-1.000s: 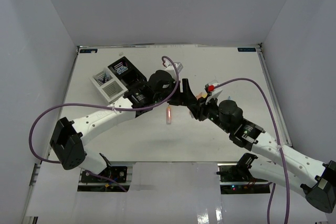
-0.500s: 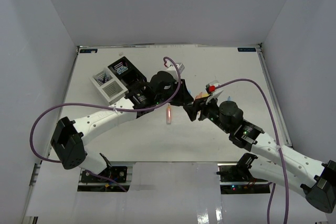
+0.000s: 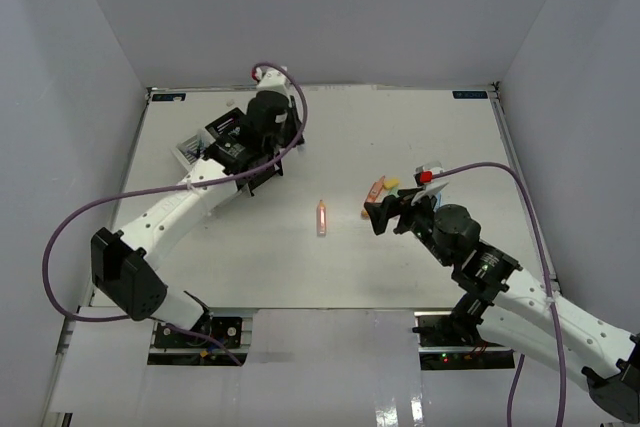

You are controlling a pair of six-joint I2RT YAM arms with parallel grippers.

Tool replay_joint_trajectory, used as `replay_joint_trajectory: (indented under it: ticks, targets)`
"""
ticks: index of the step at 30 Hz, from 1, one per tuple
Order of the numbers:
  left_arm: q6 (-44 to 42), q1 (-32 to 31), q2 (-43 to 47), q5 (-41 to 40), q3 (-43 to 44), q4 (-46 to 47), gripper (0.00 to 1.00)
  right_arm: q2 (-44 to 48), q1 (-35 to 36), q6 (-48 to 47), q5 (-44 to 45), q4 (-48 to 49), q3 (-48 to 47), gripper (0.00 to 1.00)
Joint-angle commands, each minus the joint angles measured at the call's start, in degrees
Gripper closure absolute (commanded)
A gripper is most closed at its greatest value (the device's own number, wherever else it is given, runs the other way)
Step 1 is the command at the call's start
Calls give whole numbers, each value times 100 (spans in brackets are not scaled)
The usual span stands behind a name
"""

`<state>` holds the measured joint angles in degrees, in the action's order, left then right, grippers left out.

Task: Sort the stationery into containers
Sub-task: Place the pen in the storage box.

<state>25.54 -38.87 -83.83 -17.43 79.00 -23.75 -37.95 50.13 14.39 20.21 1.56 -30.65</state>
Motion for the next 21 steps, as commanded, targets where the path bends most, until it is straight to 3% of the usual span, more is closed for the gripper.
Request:
replay_joint_trajectory:
  ticks: [1, 4, 9, 21]
  targets:
    - [-576, 529, 60, -744, 571, -95, 84, 297, 23, -33, 387, -147, 174, 4]
    - [-840, 1038, -142, -806, 862, 54, 84, 473, 23, -42, 493, -322, 235, 4]
    - [-990, 1609, -449, -701, 617, 494, 84, 614, 23, -51, 580, -577, 218, 4]
    - [-735, 1883, -581, -437, -262, 529, 84, 860, 23, -51, 783, -745, 367, 5]
